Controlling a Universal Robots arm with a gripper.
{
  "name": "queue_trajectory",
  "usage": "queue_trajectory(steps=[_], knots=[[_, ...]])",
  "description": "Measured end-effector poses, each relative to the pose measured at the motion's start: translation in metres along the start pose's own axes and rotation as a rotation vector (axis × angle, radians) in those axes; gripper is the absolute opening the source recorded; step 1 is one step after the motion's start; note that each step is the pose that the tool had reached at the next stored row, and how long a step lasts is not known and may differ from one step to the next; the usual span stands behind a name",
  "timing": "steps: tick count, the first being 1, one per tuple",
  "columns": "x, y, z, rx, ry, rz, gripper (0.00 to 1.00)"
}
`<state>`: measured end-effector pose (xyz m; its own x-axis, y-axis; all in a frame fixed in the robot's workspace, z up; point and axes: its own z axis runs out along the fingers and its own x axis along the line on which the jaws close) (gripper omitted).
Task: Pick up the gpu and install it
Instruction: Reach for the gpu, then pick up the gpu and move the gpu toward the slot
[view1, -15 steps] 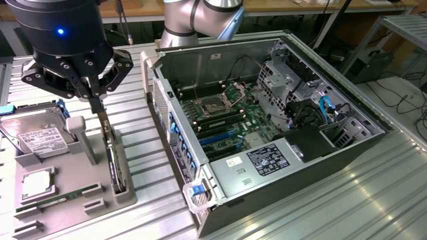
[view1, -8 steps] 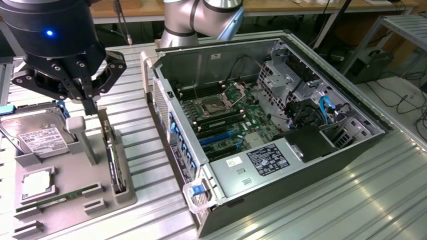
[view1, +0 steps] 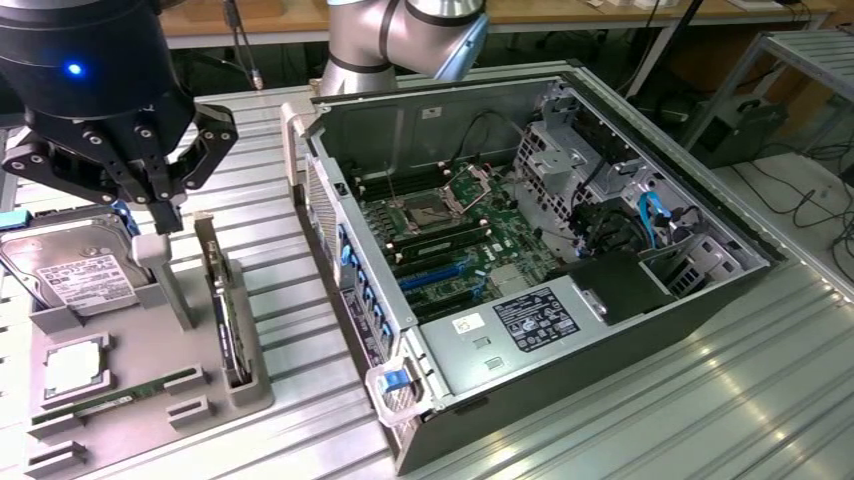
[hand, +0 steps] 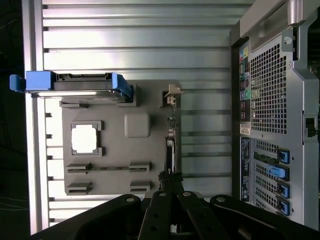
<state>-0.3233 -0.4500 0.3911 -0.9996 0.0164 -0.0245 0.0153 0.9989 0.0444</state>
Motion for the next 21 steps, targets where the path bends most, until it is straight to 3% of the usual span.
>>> queue_trajectory(steps=[16,18,21], knots=[[0.0002,0.0,0.0,0.0001,0.0,0.0,0.11],[0.0002,0.0,0.0,0.0001,0.0,0.0,0.17],[0.0002,0.0,0.0,0.0001,0.0,0.0,0.36]])
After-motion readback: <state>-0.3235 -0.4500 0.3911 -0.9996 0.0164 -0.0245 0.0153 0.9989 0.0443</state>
